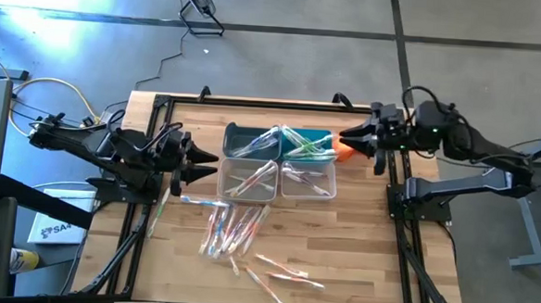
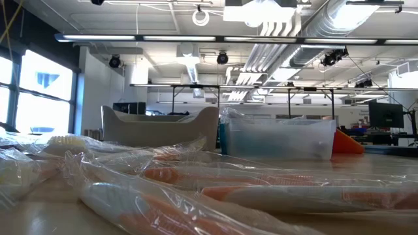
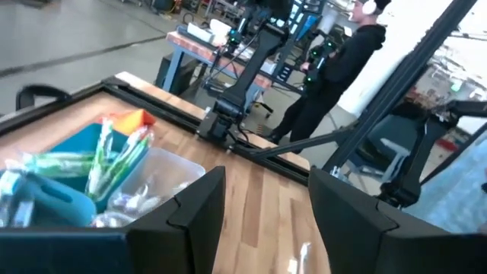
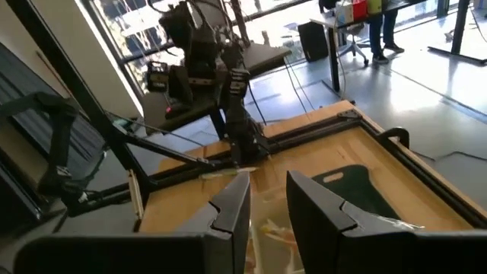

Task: Pick & Place Toothbrushes
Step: Put the blue toothbrush into the dark blue bin

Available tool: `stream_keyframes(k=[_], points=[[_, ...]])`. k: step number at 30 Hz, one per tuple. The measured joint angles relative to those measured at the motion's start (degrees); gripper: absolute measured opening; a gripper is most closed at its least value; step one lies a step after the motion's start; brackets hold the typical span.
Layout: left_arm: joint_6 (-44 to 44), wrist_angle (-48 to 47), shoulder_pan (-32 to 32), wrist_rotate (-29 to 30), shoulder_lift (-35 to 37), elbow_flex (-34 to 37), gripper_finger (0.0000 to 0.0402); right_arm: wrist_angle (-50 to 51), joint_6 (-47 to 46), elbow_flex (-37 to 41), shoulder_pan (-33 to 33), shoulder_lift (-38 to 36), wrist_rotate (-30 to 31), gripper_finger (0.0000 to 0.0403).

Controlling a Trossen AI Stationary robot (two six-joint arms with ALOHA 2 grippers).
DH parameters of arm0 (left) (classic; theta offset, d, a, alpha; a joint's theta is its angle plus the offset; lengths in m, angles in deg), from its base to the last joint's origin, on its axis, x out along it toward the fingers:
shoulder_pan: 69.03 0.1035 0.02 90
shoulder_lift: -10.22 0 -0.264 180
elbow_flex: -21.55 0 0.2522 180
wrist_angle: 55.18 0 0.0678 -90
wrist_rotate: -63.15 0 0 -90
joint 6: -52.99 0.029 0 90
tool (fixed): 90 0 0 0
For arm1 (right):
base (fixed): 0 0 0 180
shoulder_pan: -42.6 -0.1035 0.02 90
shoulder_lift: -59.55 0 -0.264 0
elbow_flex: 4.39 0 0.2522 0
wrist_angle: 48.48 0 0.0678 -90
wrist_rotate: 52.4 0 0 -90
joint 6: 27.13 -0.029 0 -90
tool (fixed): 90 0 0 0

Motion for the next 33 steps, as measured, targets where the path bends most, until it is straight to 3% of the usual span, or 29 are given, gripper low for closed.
stream_keyframes(k=[8, 20, 26, 33], points=[[-2.53, -3.6, 0.02, -0.74, -1.69, -2.5, 0.0171, -0.29, 2.66, 0.0, 0.0, 4.08, -1.25, 0.0081], [-5.24, -37.64, 0.02, -9.22, -12.37, -17.28, 0.0084, -1.04, 2.7, 0.0, 0.01, 4.97, -1.44, 0.0081], [-5.33, -52.03, 0.02, -9.33, -17.64, -19.96, 0.0077, -1.02, 2.72, 0.0, 0.01, 5.01, -1.44, 0.0081], [-5.28, -62.47, 0.02, -9.31, -21.92, -19.96, 0.0077, -1.02, 2.72, 0.02, 0.02, 5.01, -1.18, 0.0081]])
